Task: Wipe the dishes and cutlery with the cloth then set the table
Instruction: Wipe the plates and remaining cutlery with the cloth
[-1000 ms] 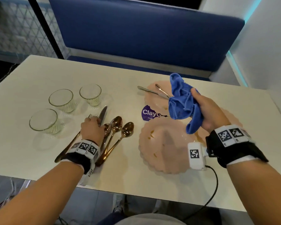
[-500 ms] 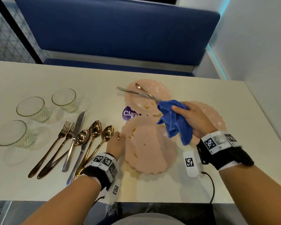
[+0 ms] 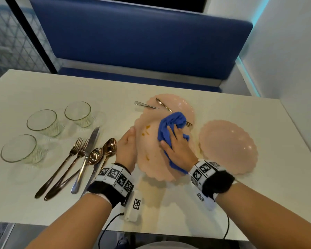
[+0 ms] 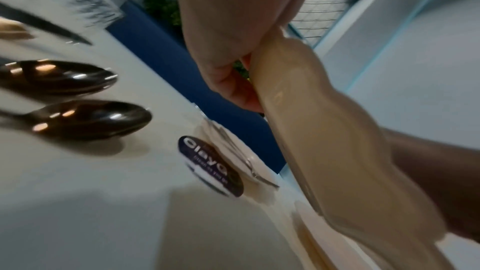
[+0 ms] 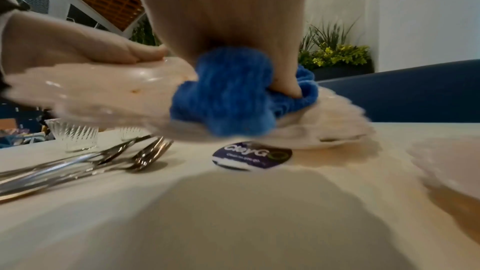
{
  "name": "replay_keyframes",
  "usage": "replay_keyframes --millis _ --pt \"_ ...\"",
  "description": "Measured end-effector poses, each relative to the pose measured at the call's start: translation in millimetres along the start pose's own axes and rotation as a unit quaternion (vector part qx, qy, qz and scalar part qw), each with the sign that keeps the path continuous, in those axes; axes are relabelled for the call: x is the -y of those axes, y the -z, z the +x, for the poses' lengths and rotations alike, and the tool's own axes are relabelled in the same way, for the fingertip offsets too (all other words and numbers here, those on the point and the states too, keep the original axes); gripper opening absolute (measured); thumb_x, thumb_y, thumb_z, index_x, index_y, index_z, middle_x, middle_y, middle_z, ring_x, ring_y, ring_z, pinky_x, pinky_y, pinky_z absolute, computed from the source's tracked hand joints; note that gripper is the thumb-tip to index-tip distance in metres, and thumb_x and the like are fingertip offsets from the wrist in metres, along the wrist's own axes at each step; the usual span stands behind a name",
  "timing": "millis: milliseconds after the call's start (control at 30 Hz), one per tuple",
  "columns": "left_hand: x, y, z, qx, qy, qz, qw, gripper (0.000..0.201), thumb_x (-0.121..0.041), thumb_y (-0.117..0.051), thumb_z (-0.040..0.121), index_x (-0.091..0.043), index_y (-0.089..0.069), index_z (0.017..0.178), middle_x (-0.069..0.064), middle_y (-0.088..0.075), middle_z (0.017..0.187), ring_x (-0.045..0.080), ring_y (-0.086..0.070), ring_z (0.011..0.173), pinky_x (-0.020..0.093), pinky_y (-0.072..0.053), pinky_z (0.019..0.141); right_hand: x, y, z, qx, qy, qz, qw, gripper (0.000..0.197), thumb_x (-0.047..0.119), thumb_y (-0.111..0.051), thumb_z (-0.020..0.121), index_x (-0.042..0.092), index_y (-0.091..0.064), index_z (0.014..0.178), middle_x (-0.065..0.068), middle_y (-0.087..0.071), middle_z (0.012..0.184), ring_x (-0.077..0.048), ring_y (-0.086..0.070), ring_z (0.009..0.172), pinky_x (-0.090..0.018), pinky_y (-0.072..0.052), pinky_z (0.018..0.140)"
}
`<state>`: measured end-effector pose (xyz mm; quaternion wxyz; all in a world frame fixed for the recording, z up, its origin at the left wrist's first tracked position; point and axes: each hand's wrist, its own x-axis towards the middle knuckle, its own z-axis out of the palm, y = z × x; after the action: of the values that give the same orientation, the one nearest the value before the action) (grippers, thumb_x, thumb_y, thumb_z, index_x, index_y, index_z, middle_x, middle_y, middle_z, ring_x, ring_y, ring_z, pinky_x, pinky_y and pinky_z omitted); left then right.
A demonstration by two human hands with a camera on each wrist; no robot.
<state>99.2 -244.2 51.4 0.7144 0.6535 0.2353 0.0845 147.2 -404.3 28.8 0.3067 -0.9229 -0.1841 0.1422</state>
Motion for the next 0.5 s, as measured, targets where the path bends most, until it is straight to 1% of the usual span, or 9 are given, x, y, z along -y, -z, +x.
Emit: replay_keyframes --millis 67,100,167,233,300,333,433,467,500 --pt "-7 -5 7 0.003 0.000 0.004 1.000 0.040 -0.037 -0.034 0.100 -0.020 -0.068 0.086 0.002 -0.071 0.089 0.015 -0.066 0.084 0.029 -0.054 0.077 19 3 15 -0.018 0.022 0.044 0.999 0.059 0.032 -0.039 0.100 0.014 -0.013 0.150 -0.002 -0.004 0.160 -0.022 0.000 0.148 -0.038 -0.006 0.120" --pt "-10 -8 10 -0.001 -0.002 0.008 1.000 0.041 -0.038 -0.035 0.100 -0.020 -0.067 0.081 0.004 -0.070 0.087 0.016 -0.065 0.082 0.033 -0.053 0.078 28 4 21 -0.023 0.046 0.057 0.997 0.057 0.029 -0.039 0.100 0.012 -0.016 0.150 -0.003 -0.009 0.159 -0.023 -0.004 0.147 -0.039 -0.008 0.120" --pt "-16 -9 20 -0.016 -0.017 0.026 0.999 0.044 -0.039 -0.035 0.099 -0.016 -0.064 0.077 0.008 -0.066 0.083 0.018 -0.060 0.076 0.033 -0.052 0.075 45 1 29 -0.017 0.102 0.062 0.993 0.053 0.026 -0.040 0.100 0.009 -0.025 0.147 -0.007 -0.019 0.157 -0.024 -0.013 0.146 -0.042 -0.015 0.119" --pt "-25 -5 31 -0.043 -0.038 0.022 0.998 0.044 -0.038 -0.035 0.100 -0.013 -0.056 0.070 0.006 -0.056 0.068 0.014 -0.051 0.064 0.027 -0.046 0.063 53 -6 26 0.021 0.154 0.045 0.987 0.051 0.026 -0.040 0.098 0.005 -0.032 0.144 -0.011 -0.027 0.153 -0.025 -0.020 0.143 -0.040 -0.017 0.119" --pt "-36 0 42 -0.072 -0.042 -0.004 0.997 0.044 -0.038 -0.036 0.100 -0.016 -0.043 0.062 0.002 -0.041 0.059 0.012 -0.038 0.056 0.027 -0.037 0.055 53 -13 10 0.055 0.191 0.030 0.980 0.054 0.029 -0.039 0.096 0.004 -0.032 0.144 -0.012 -0.027 0.154 -0.023 -0.018 0.145 -0.033 -0.013 0.119" --pt "-40 2 44 -0.077 -0.043 -0.012 0.996 0.045 -0.039 -0.036 0.099 -0.017 -0.040 0.060 -0.001 -0.038 0.057 0.010 -0.036 0.054 0.025 -0.035 0.054 48 -14 0 0.060 0.206 0.029 0.976 0.056 0.032 -0.038 0.097 0.005 -0.030 0.145 -0.011 -0.026 0.154 -0.019 -0.017 0.145 -0.028 -0.010 0.119" --pt "-45 -4 41 -0.062 -0.044 -0.019 0.997 0.047 -0.040 -0.034 0.099 -0.021 -0.042 0.057 -0.006 -0.041 0.053 0.007 -0.040 0.051 0.023 -0.038 0.055 32 -13 -18 0.042 0.222 0.009 0.974 0.067 0.052 -0.028 0.095 0.008 -0.029 0.145 0.001 -0.021 0.153 -0.005 -0.009 0.141 -0.016 -0.003 0.115" --pt "-45 -9 40 -0.049 -0.047 -0.022 0.997 0.048 -0.041 -0.035 0.099 -0.022 -0.042 0.056 -0.006 -0.041 0.053 0.008 -0.040 0.052 0.025 -0.038 0.057 29 -13 -16 0.032 0.219 0.005 0.975 0.069 0.053 -0.027 0.094 0.009 -0.027 0.146 0.006 -0.016 0.151 -0.002 -0.006 0.140 -0.014 0.000 0.114" --pt "-44 -14 39 -0.036 -0.053 -0.017 0.998 0.048 -0.041 -0.035 0.099 -0.021 -0.041 0.056 -0.005 -0.040 0.054 0.010 -0.040 0.054 0.028 -0.038 0.059 30 -11 -13 0.023 0.217 0.008 0.976 0.066 0.049 -0.029 0.094 0.009 -0.024 0.147 0.009 -0.010 0.150 0.000 -0.003 0.140 -0.013 0.002 0.114"
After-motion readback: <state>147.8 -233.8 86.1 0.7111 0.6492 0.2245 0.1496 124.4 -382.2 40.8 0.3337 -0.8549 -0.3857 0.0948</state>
